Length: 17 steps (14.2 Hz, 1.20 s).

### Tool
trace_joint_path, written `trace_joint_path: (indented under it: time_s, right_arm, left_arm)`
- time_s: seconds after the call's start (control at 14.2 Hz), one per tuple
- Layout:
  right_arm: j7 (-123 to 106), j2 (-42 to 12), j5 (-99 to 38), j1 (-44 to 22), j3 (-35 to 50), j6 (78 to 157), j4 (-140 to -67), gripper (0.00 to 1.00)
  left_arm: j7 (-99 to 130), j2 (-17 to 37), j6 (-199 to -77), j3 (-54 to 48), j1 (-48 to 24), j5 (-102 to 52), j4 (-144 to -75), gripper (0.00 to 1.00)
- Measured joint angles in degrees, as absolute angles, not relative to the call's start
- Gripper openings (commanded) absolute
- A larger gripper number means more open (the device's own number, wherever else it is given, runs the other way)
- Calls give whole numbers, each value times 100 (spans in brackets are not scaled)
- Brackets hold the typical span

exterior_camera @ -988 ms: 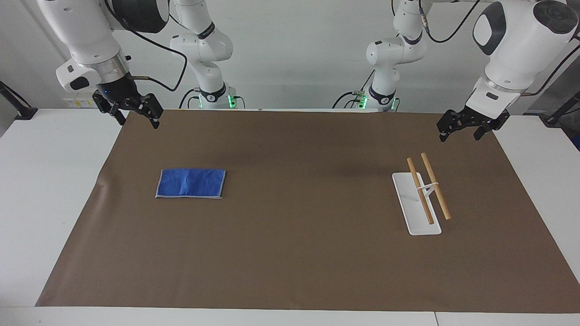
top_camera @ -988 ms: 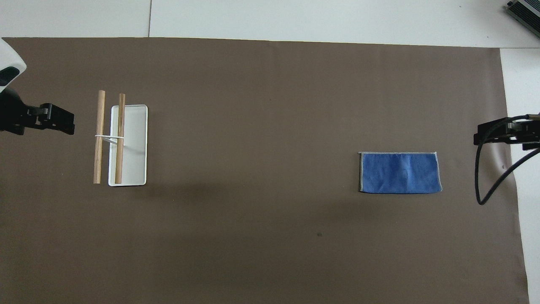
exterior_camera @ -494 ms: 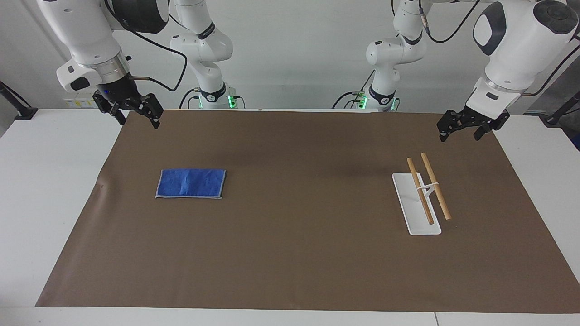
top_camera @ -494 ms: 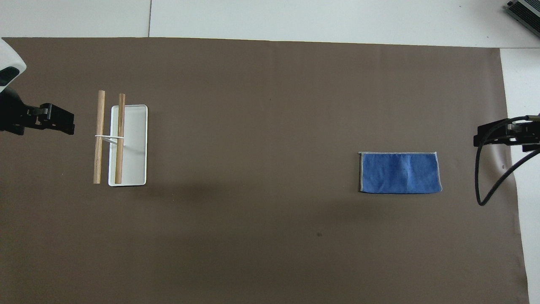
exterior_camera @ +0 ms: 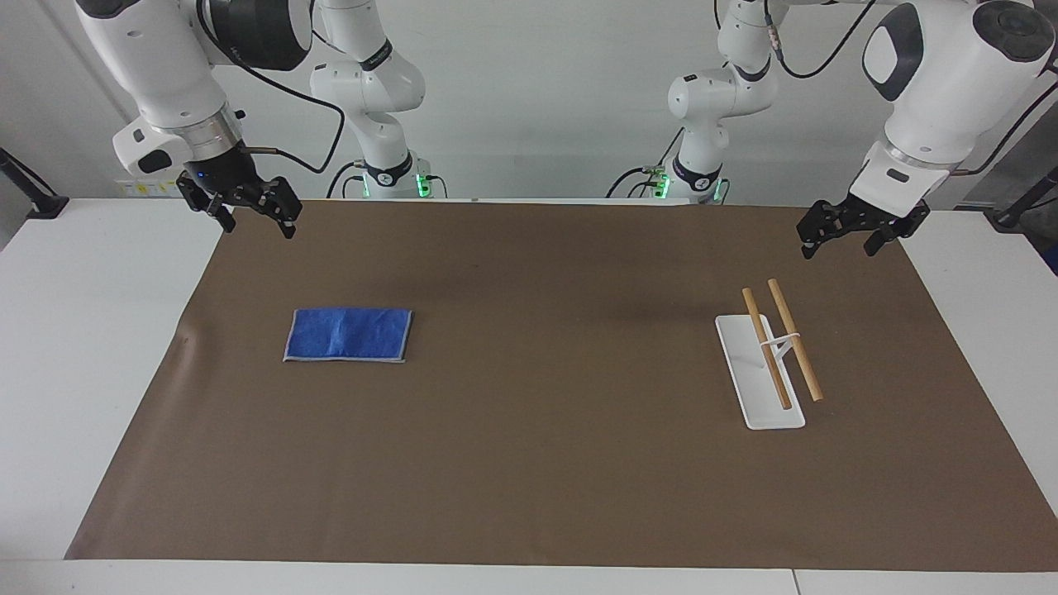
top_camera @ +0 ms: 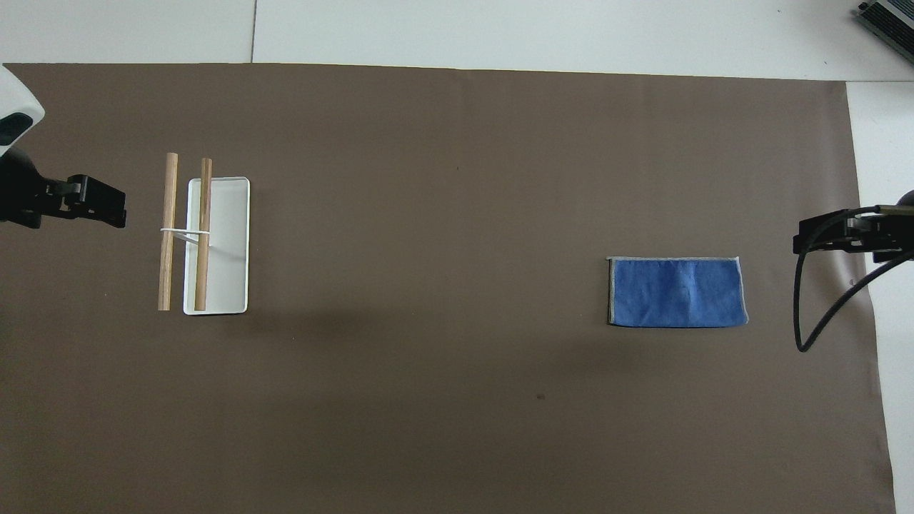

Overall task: Right arm passes towel to left arm to hang
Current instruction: 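Reach the right gripper down to the blue towel and grasp it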

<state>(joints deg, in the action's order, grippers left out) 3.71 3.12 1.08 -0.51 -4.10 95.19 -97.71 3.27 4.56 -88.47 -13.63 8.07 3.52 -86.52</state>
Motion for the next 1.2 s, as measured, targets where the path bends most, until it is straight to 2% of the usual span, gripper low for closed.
trace_joint_path:
  time_s: [0.21,0.42,0.63,0.85,1.2]
  right_arm:
    - [371,338,103,-63,-404,10062,-10173,100]
    - [371,259,99,-160,-399,11038,-10991,100]
    - [357,-48,99,-258,-392,11704,-11533,100]
    - [330,-365,99,-378,-381,12933,-12191,100]
    - [85,-509,99,-386,-406,14255,-13185,100]
  left_arm:
    - [327,456,-8847,-1363,807,352,-8652,100]
    - [327,456,-8847,-1363,807,352,-8652,100]
    - [327,456,-8847,-1363,807,352,-8652,100]
    - [327,456,-8847,-1363,807,352,-8652,100]
    - [327,456,-8847,-1363,807,352,-8652,100]
